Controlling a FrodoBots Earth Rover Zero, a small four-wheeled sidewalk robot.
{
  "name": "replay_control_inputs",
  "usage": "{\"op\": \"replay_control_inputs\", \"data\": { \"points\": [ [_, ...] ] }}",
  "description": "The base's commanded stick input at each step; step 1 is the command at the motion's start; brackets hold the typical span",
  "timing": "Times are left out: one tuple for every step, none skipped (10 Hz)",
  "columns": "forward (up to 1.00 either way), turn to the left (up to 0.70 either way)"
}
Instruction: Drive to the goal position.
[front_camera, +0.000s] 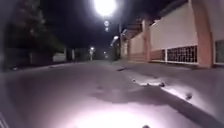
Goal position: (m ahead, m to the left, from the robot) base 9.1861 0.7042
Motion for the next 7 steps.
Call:
{"op": "replay_control_inputs", "data": {
  "points": [
    [0.70,0.01],
    [0.70,0.15],
    [0.70,0.36],
    [0.70,0.36],
    [0.70,0.09],
    [0.70,0.01],
    [0.70,0.01]
  ]
}}
